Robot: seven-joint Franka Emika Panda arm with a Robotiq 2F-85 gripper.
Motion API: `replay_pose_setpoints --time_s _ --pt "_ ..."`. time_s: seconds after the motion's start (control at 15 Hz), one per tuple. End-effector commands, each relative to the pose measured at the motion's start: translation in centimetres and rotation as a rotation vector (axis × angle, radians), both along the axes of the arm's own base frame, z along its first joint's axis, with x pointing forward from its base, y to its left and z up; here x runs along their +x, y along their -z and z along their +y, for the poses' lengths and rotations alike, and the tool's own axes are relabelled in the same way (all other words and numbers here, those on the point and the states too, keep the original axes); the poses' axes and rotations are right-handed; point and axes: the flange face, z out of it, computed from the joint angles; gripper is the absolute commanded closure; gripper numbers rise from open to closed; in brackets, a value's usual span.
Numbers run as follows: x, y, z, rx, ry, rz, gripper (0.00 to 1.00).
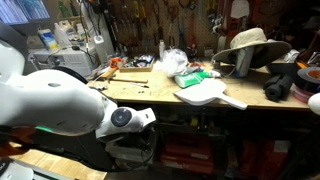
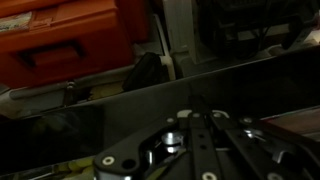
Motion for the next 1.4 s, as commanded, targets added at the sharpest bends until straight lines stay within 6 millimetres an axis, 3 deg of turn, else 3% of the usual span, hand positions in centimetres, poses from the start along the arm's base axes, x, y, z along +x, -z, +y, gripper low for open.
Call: replay_pose_setpoints --time_s 0.0,0.2,0.6,0.67,0.73,0.87,1.07,1.33 --pt "2.6 -2.1 2.2 -0.059 -0.071 0.05 1.0" --pt "1.7 -3.8 1.3 -0.098 -0.083 0.179 1.0" --pt "0.7 -9.7 -0.5 -0.188 -0.047 0.406 0.98" --pt "0.2 -10.7 -1.0 -0.199 -0.043 0.448 0.73" --pt "-0.7 -11.8 -1.4 -0.211 -0.036 0.49 0.73" --pt "-2.4 -13.9 -2.2 -0.228 -0.02 0.58 0.63" --pt "-5.1 -17.4 -2.6 -0.245 -0.023 0.73 0.41" --pt "-8.0 -22.4 -1.6 -0.204 0.001 0.953 0.1"
